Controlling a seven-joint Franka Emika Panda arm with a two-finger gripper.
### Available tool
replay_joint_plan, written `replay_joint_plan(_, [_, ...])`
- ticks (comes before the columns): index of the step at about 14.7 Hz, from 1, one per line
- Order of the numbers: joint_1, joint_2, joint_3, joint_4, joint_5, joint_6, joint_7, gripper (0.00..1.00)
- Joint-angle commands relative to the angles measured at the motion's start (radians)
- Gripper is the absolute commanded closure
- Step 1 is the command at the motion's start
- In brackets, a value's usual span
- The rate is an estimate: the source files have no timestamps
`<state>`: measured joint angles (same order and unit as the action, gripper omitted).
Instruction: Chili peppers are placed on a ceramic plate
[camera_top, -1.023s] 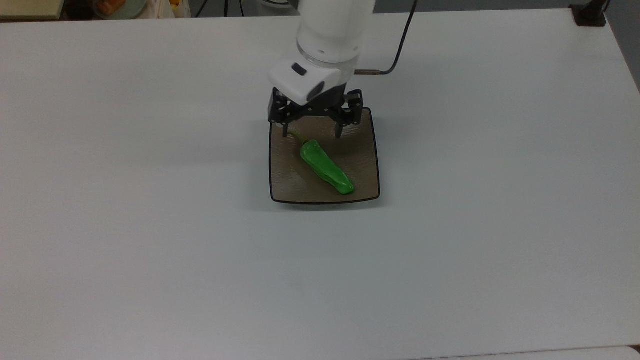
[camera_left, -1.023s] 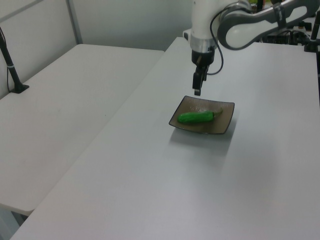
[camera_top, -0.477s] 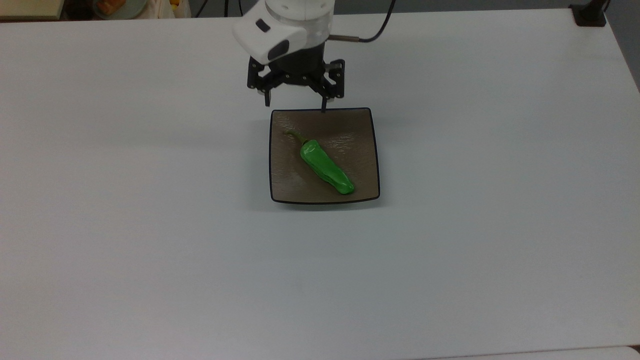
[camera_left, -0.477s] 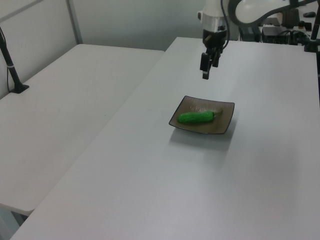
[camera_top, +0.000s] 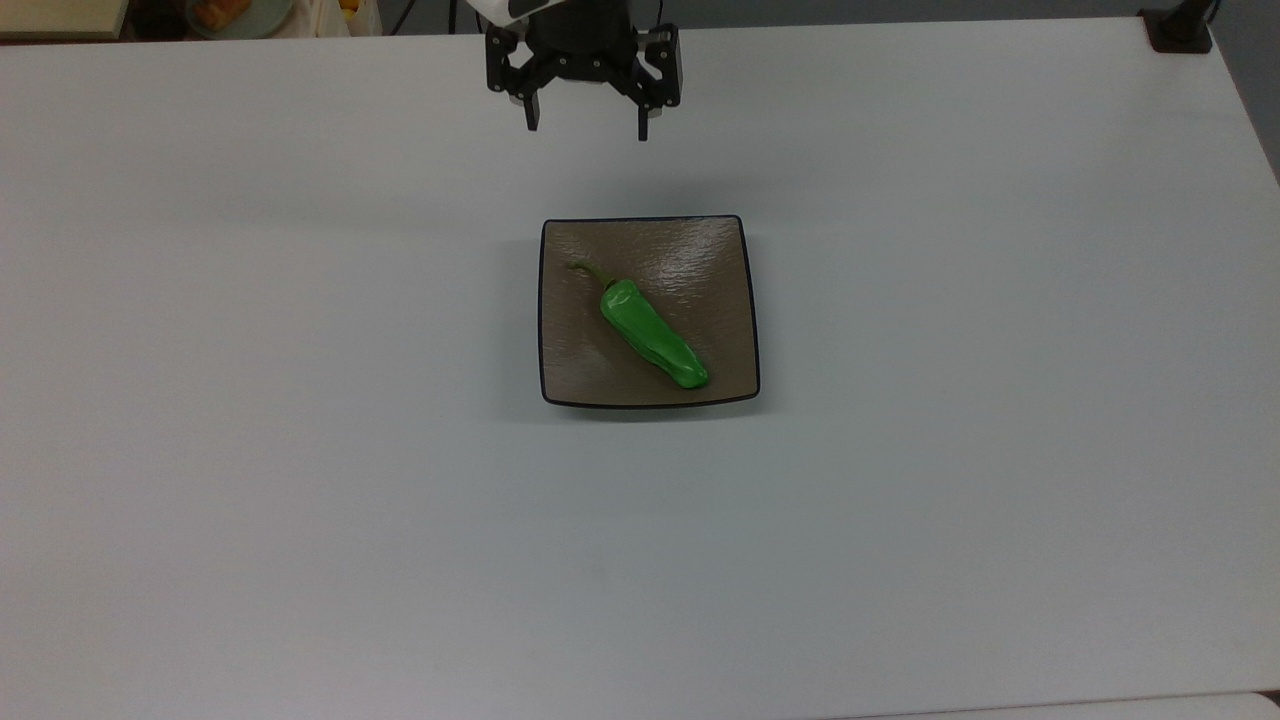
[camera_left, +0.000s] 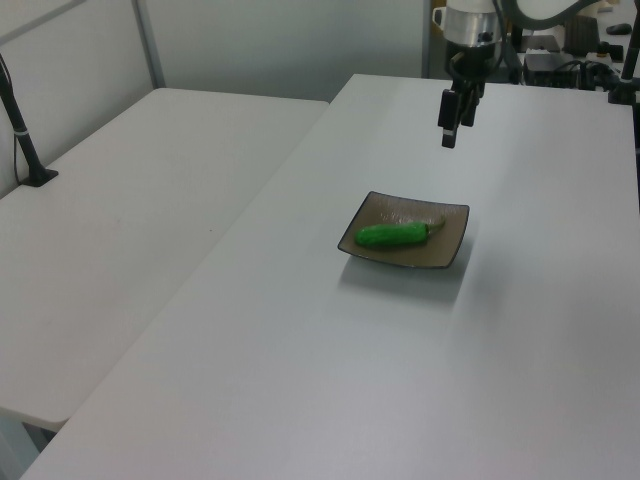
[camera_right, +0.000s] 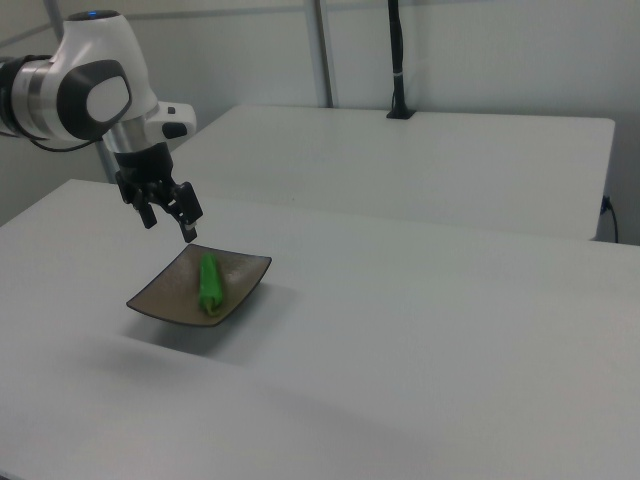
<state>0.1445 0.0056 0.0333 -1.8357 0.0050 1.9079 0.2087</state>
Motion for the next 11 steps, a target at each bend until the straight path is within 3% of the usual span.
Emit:
replay_joint_plan(1, [0.003, -0.039, -0.018, -0.059, 0.035, -0.017, -0.046, 0.00])
replay_joint_plan(11, [0.010, 0.037, -0.020, -0.002, 0.015, -0.021, -0.049, 0.00])
